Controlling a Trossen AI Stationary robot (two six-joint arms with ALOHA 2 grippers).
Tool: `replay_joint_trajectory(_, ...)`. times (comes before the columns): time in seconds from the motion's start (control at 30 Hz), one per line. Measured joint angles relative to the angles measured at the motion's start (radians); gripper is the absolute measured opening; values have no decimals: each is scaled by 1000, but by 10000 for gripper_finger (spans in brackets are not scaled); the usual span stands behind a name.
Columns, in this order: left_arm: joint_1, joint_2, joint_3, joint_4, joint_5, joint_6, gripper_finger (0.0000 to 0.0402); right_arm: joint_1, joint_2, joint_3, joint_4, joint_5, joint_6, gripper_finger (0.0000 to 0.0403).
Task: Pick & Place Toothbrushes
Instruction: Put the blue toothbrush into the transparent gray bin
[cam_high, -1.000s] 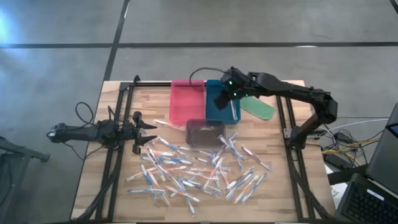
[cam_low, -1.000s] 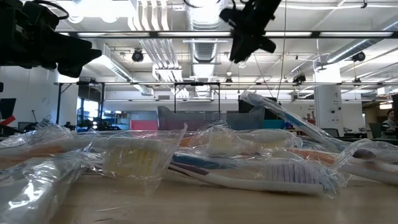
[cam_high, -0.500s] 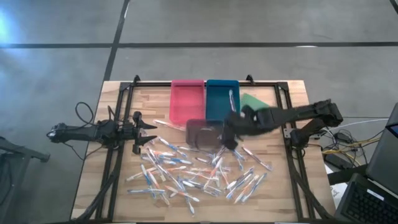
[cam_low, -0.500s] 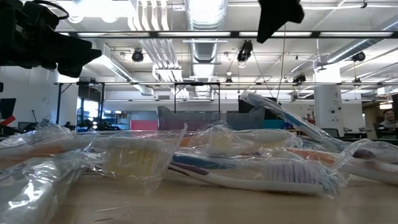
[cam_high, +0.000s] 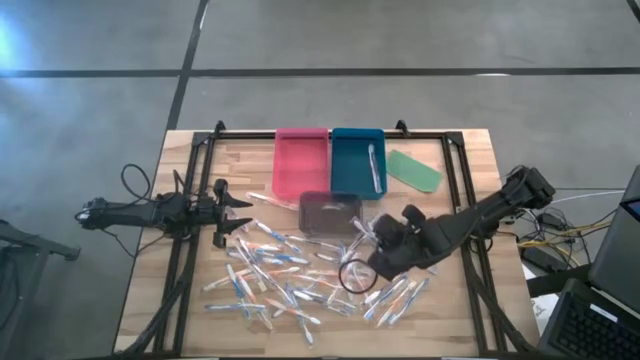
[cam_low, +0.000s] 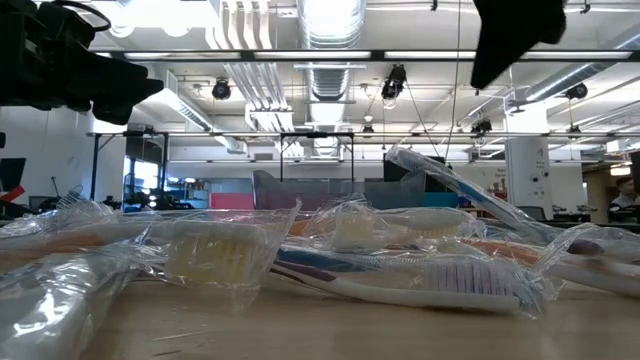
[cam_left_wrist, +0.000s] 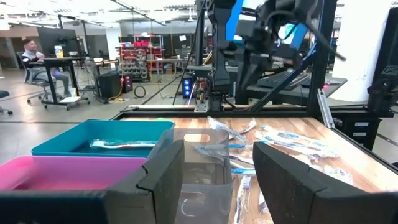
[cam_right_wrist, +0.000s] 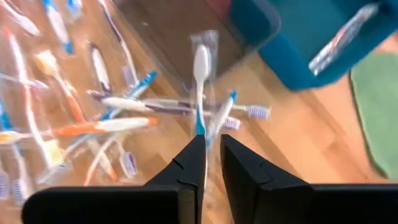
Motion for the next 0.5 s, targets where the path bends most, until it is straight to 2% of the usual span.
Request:
replay_joint_trajectory(0.17,0,0,0,0,0,0,197,26,0,-95,123,-9,20,76)
replay_joint_trajectory(0.5,0,0,0,0,0,0,197,28,0,-273,431,-5,-63,141)
